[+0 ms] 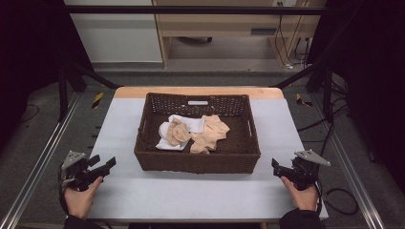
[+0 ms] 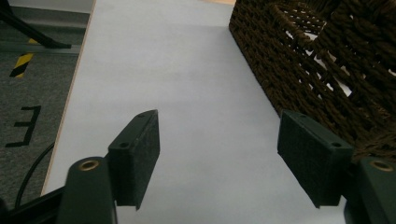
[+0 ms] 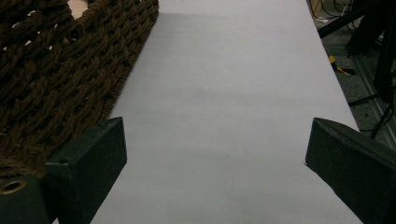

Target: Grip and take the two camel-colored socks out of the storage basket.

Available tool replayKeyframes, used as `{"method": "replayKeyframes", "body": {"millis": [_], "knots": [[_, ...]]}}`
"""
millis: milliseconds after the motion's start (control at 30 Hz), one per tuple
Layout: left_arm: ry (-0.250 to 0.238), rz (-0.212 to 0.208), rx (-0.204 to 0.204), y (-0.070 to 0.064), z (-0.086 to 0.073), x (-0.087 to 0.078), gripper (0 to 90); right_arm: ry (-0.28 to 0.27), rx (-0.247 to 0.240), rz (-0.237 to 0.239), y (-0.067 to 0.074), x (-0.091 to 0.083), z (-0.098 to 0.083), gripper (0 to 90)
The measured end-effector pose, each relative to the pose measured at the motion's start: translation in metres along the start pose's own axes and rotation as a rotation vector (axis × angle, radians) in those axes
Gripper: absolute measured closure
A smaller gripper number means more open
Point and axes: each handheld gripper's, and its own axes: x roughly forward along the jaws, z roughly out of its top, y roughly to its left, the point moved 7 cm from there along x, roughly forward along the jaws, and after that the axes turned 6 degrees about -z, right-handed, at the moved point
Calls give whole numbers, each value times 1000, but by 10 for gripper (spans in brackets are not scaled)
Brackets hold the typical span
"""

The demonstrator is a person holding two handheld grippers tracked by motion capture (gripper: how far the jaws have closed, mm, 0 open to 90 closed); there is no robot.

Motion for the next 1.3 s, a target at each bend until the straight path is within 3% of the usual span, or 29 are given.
{"method": "replayKeyframes", "body": {"millis": [167,267,600,900,1300], "knots": [[-15,-15,5,-5,6,-3,353,-8,4,4,2,0,3,55],[-49,-39,8,-13,16,-9,374,-3,9,4,0,0,2,53],[-76,-58,23,-23,33,-14,376,-3,-6,-26,-1,3,2,56],[-99,-78,81,-43,63,-15,356,-6,-9,-31,-1,2,2,55],[-119,-107,100,-70,98,-1,339,-12,2,-22,-1,1,3,51]]}}
